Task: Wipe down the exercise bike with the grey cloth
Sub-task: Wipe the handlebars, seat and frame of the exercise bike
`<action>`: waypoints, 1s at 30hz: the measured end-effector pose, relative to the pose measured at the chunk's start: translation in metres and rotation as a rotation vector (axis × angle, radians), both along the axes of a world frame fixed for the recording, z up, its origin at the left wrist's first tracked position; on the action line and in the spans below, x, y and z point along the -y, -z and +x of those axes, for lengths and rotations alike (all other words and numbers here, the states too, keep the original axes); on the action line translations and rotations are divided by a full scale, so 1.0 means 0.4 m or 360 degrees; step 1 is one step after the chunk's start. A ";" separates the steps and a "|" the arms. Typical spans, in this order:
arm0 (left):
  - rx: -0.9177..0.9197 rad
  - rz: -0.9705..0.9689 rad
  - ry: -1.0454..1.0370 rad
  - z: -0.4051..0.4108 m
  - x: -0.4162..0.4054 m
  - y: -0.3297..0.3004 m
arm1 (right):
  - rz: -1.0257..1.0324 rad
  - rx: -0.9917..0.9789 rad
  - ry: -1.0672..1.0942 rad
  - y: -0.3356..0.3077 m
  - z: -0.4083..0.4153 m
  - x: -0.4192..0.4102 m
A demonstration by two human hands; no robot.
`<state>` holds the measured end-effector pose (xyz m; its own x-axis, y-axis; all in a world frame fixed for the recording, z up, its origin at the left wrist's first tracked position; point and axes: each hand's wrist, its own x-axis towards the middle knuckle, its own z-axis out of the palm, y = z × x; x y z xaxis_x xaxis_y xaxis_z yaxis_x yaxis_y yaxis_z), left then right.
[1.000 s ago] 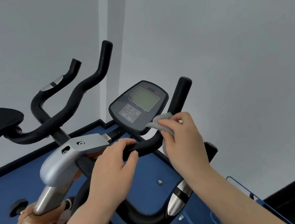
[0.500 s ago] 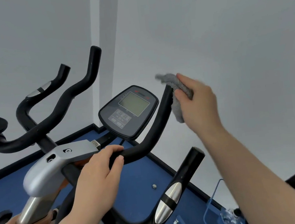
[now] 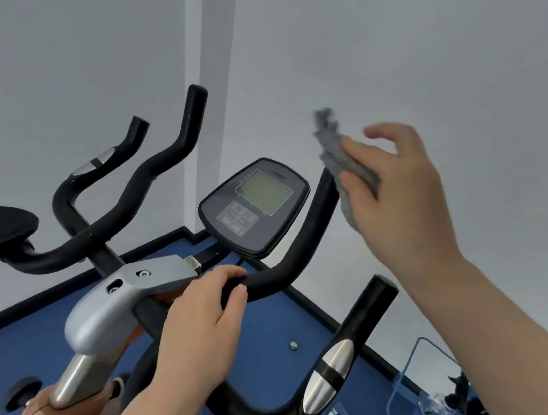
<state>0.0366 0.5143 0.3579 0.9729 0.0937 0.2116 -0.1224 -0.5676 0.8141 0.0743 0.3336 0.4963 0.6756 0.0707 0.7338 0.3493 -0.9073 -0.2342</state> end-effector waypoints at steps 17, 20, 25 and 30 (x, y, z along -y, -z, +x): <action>0.0056 0.0175 -0.0109 -0.151 -0.163 0.037 | -0.0081 -0.0662 0.0064 0.204 -0.030 -0.099; 0.0024 0.0083 -0.0183 -0.171 -0.174 0.069 | 0.0139 -0.0719 -0.0031 0.242 -0.094 -0.154; 0.0037 -0.0180 -0.0297 -0.194 -0.176 0.109 | 0.0164 -0.0816 -0.0316 0.303 -0.151 -0.303; 0.0063 -0.0560 -0.0511 -0.206 -0.170 0.129 | 0.0018 -0.0940 -0.0459 0.308 -0.155 -0.321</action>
<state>-0.0458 0.5822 0.3062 0.8747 0.4611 0.1496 -0.0208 -0.2725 0.9619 0.0122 0.4619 0.3731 0.9201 0.3038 0.2471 0.3880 -0.7929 -0.4699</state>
